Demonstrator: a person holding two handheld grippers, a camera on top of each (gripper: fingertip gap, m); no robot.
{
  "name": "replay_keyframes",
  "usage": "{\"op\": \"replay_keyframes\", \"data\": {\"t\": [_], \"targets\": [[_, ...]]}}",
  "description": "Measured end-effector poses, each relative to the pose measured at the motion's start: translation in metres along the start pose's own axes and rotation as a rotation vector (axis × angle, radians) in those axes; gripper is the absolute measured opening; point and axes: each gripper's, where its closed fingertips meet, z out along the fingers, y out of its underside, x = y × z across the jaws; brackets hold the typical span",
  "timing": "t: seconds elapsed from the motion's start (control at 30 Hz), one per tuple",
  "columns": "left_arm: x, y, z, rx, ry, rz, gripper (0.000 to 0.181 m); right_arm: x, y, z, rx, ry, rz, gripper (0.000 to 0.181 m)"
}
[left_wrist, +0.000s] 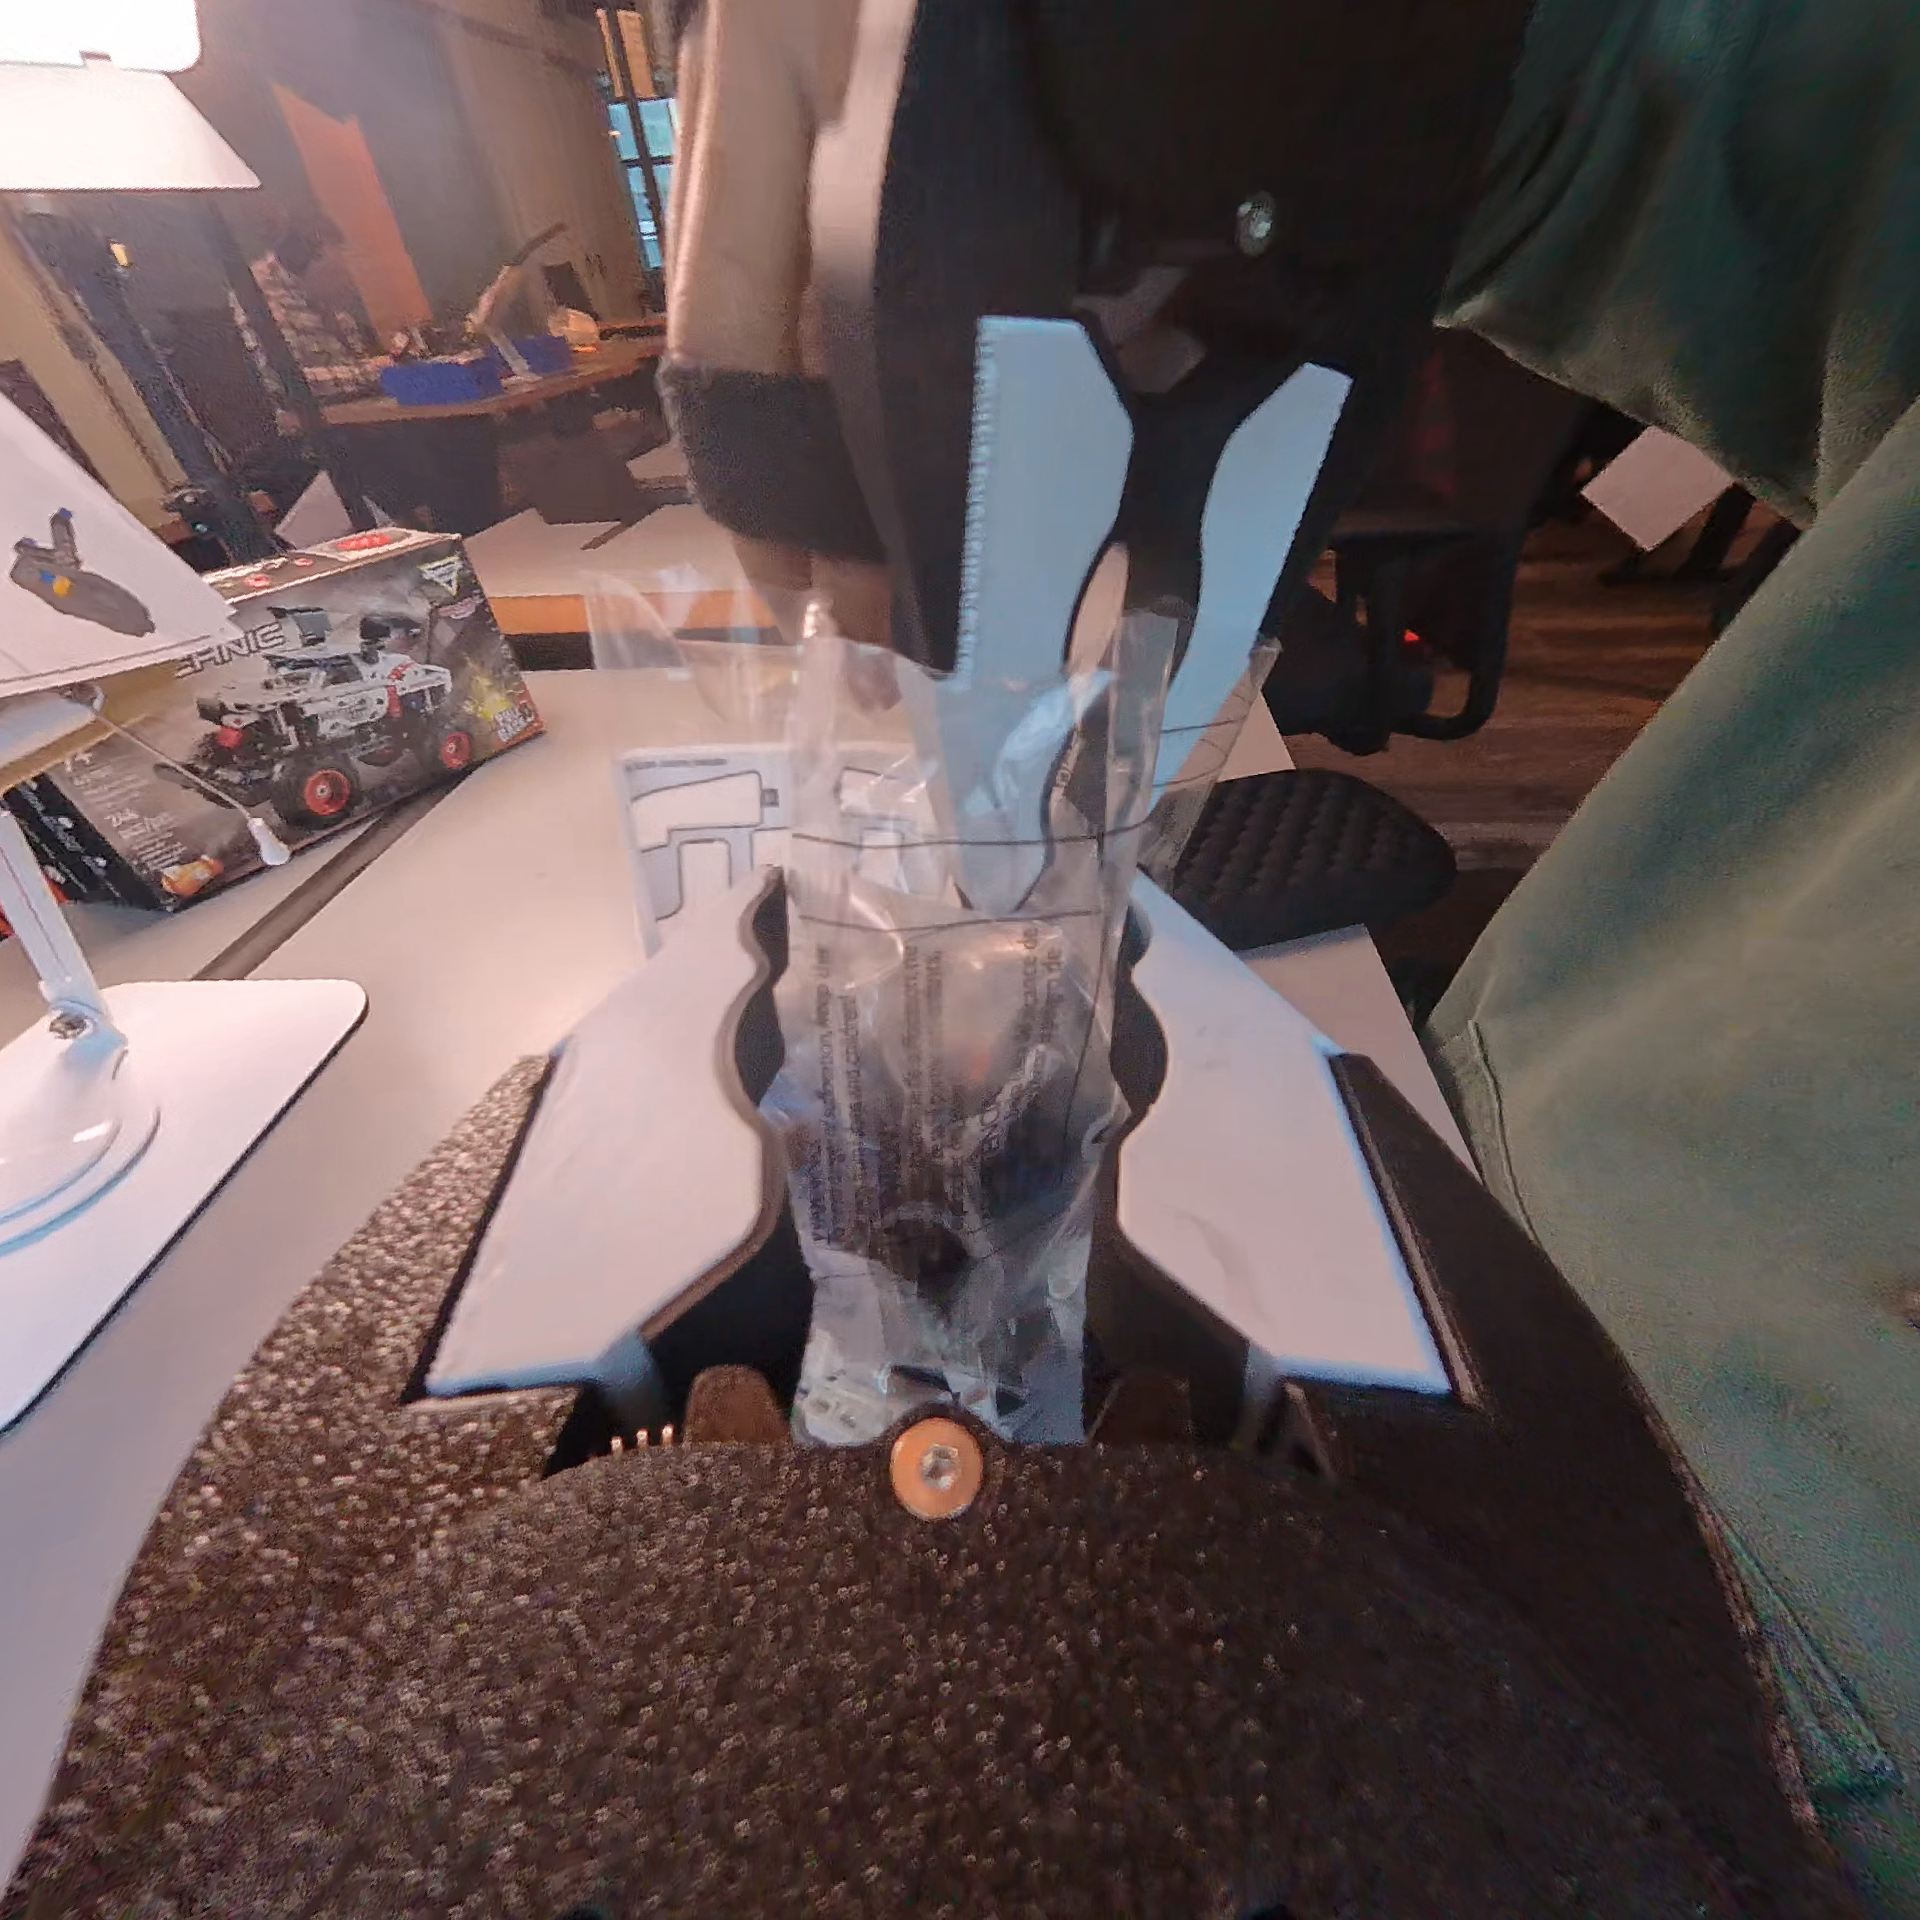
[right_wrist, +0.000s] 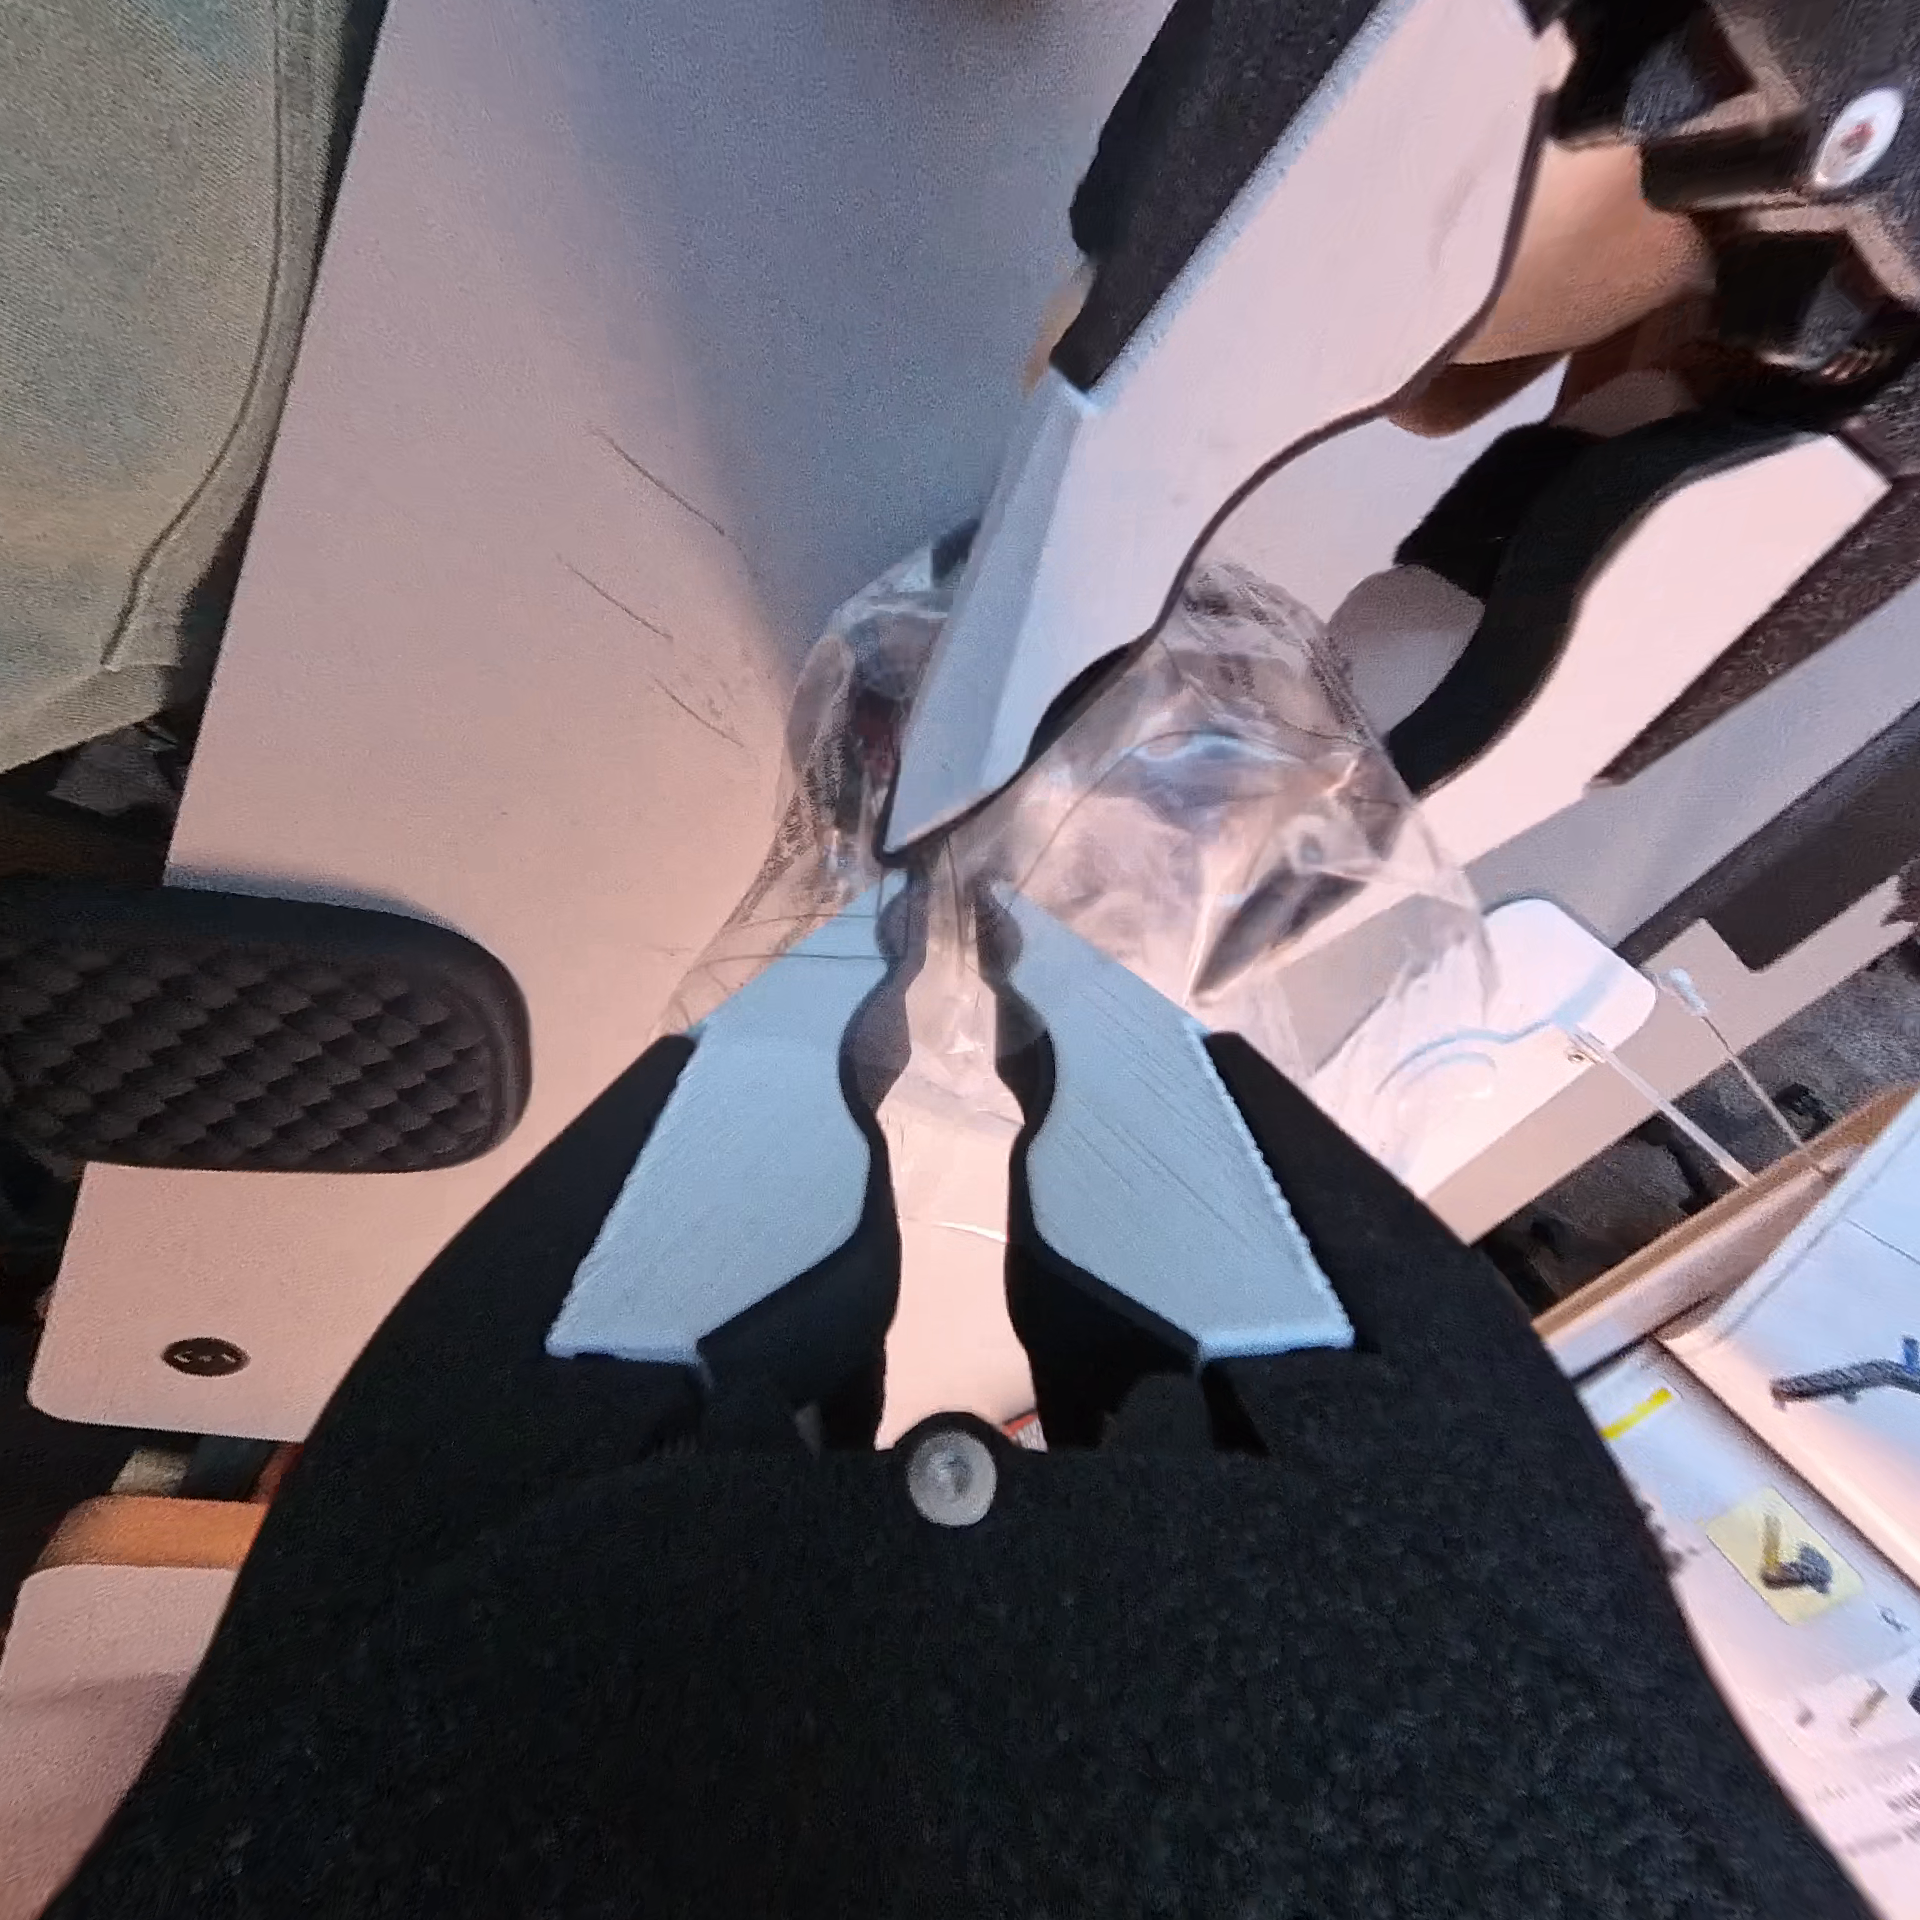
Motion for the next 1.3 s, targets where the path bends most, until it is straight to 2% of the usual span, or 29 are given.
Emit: {"op": "replay_keyframes", "data": {"t": [0.13,0.23,0.33,0.53,0.63,0.73,0.87,0.93,1.0,1.03,1.07,1.1,1.17,1.2,1.23,1.3], "targets": [[0.005,0.004,-0.003,-0.016,0.020,0.018,0.036,-0.009,0.009,0.007,0.015,-0.119,0.125,0.009],[-0.004,0.004,-0.010,0.006,-0.010,-0.022,0.029,0.002,0.015,0.004,0.010,-0.051,0.191,0.011],[-0.005,0.004,-0.012,0.016,-0.018,-0.009,0.025,0.009,0.020,-0.014,0.034,0.018,0.198,0.032],[-0.010,0.003,-0.019,0.047,-0.021,-0.042,0.026,0.019,0.038,-0.061,0.189,0.136,0.278,0.054],[-0.006,0.001,-0.019,0.051,-0.008,-0.039,0.032,0.005,0.029,-0.063,0.322,0.183,0.228,0.055],[-0.001,-0.001,-0.017,0.053,0.008,-0.020,0.035,-0.005,0.027,-0.065,0.372,0.203,0.216,0.056],[-0.003,-0.006,-0.024,0.086,0.011,-0.031,0.039,-0.007,0.042,-0.080,0.399,0.226,0.276,0.077],[-0.003,-0.013,-0.030,0.120,0.006,-0.022,0.042,-0.010,0.047,-0.071,0.432,0.218,0.321,0.088],[-0.002,-0.022,-0.035,0.161,0.005,-0.007,0.044,-0.012,0.046,-0.041,0.461,0.193,0.366,0.107],[0.000,-0.025,-0.035,0.167,0.013,-0.003,0.046,-0.008,0.042,-0.026,0.498,0.205,0.381,0.111],[0.000,-0.025,-0.035,0.160,0.011,0.006,0.043,-0.004,0.031,-0.016,0.574,0.223,0.386,0.110],[-0.001,-0.024,-0.035,0.150,-0.005,0.021,0.033,0.003,0.021,-0.012,0.665,0.251,0.394,0.100],[-0.003,-0.021,-0.035,0.122,-0.013,0.036,0.016,0.016,0.016,-0.010,0.772,0.326,0.404,0.051],[-0.006,-0.021,-0.037,0.118,-0.023,0.034,0.008,0.016,0.015,-0.012,0.817,0.327,0.392,0.037],[-0.011,-0.022,-0.041,0.126,-0.042,0.030,0.002,0.020,0.019,-0.015,0.856,0.343,0.411,0.030],[-0.020,-0.026,-0.048,0.142,-0.062,-0.007,0.000,0.026,0.028,-0.028,0.962,0.334,0.470,0.018]]}}
